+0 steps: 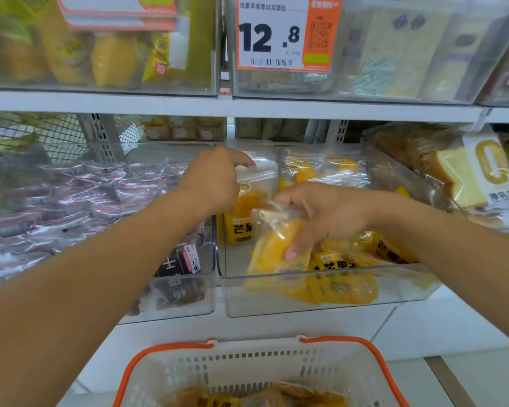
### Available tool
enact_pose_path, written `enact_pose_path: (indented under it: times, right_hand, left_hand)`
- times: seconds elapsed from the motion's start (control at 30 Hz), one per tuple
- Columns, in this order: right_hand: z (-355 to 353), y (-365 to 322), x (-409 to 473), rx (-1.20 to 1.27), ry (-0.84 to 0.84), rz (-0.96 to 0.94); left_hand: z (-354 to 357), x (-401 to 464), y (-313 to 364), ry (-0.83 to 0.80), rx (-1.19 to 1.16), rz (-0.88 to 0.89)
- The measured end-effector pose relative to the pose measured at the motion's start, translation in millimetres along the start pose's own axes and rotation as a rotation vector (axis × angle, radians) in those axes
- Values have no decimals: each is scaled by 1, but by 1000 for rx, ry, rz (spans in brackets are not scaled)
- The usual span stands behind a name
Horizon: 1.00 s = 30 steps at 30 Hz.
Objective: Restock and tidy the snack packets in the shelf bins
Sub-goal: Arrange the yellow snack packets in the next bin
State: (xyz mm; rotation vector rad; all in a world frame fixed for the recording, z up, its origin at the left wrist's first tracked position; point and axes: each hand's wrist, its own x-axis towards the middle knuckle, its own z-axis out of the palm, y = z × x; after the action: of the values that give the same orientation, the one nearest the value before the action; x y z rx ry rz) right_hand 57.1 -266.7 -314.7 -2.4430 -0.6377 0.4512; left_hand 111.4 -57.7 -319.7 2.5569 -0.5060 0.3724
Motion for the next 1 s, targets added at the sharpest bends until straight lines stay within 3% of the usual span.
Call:
enact_pose_path:
  times: [0.13, 0.23, 0.37, 0.5, 0.6, 0.67, 0.73, 0.8, 0.83, 0.9, 1.0]
  right_hand:
    - [5, -3, 0, -223, 443, -32]
    - [17, 1, 9, -95, 400, 1]
    - [21, 11, 24, 207, 598, -23]
    - [22, 12, 28, 339, 736, 95]
    - [21, 11, 25, 434, 670, 174]
    - [12, 8, 18, 334, 580, 241]
    - [-10, 2, 4, -151, 378, 381]
    - [-22, -6, -13, -594, 22, 513]
    - [-24, -6, -20, -698, -145, 559]
    - [-24, 1, -26, -681, -332, 612]
    - [-31, 4, -35, -429, -273, 593]
  left_hand:
    - [0, 4, -3, 10, -246, -33]
    - [0, -5, -2, 44, -310, 13]
    - [-10, -15, 0, -113, -205, 46]
    - [-13, -13, 9, -188, 103, 116]
    - [-7, -12, 13, -83, 198, 119]
    - [-5, -13, 14, 9, 207, 104]
    - [-5, -15, 13, 39, 185, 73]
    - [-5, -16, 13, 47, 164, 47]
    - [-5, -16, 13, 56, 171, 39]
    - [-4, -16, 12, 74, 188, 30]
    - [-4, -17, 14, 90, 207, 37]
